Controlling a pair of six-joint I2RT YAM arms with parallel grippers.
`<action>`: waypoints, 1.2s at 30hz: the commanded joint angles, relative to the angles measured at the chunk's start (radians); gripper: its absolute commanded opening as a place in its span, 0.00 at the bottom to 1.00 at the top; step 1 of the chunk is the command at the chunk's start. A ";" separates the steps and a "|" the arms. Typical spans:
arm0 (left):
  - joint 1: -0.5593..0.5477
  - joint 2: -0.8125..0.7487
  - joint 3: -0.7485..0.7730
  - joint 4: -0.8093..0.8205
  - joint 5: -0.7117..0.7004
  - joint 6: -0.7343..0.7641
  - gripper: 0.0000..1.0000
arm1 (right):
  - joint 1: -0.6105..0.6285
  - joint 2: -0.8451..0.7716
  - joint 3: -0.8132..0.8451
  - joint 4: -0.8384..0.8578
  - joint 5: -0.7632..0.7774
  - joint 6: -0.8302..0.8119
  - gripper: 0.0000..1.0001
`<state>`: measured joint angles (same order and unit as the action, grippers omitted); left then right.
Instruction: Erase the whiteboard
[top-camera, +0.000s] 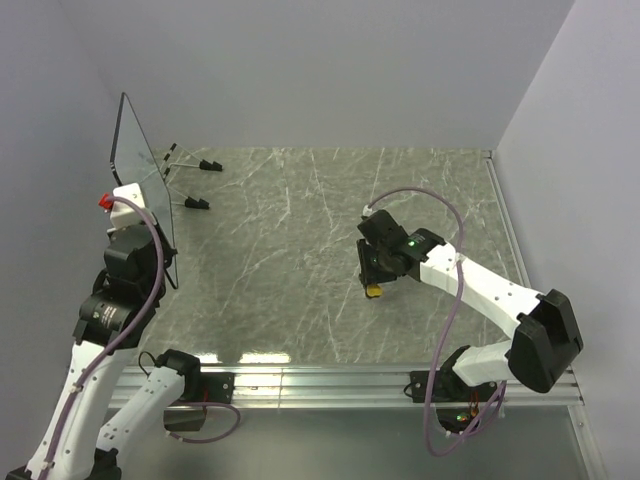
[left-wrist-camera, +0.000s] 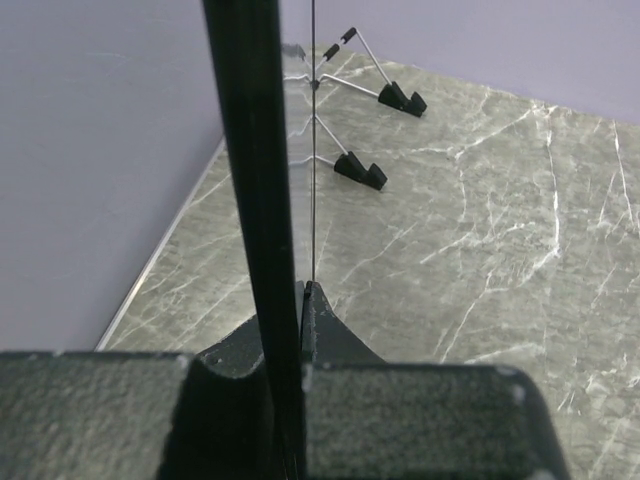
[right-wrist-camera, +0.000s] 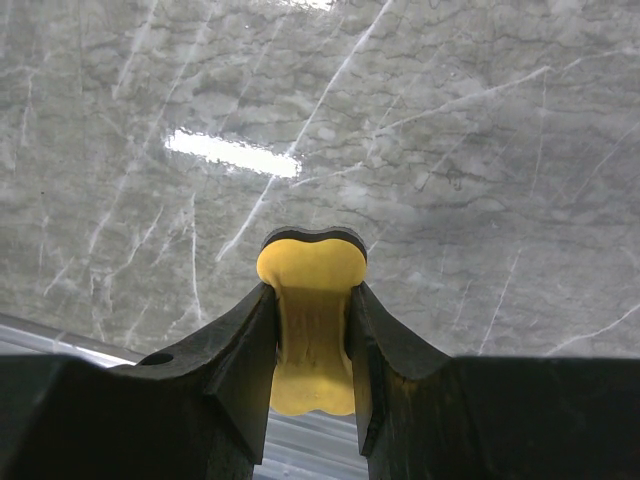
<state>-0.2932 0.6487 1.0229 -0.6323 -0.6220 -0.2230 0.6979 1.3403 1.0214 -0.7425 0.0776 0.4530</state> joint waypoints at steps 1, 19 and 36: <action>0.003 -0.040 0.016 0.246 -0.007 0.011 0.00 | 0.009 0.017 0.071 -0.009 -0.004 0.001 0.00; 0.006 0.034 0.197 0.240 0.147 -0.001 0.00 | 0.020 0.039 0.060 0.022 0.001 0.015 0.00; 0.210 0.089 0.028 0.398 0.240 0.017 0.00 | 0.020 0.029 0.039 0.017 0.027 -0.028 0.00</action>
<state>-0.1104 0.7700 1.0286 -0.5186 -0.3916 -0.2241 0.7109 1.3861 1.0389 -0.7334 0.0853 0.4442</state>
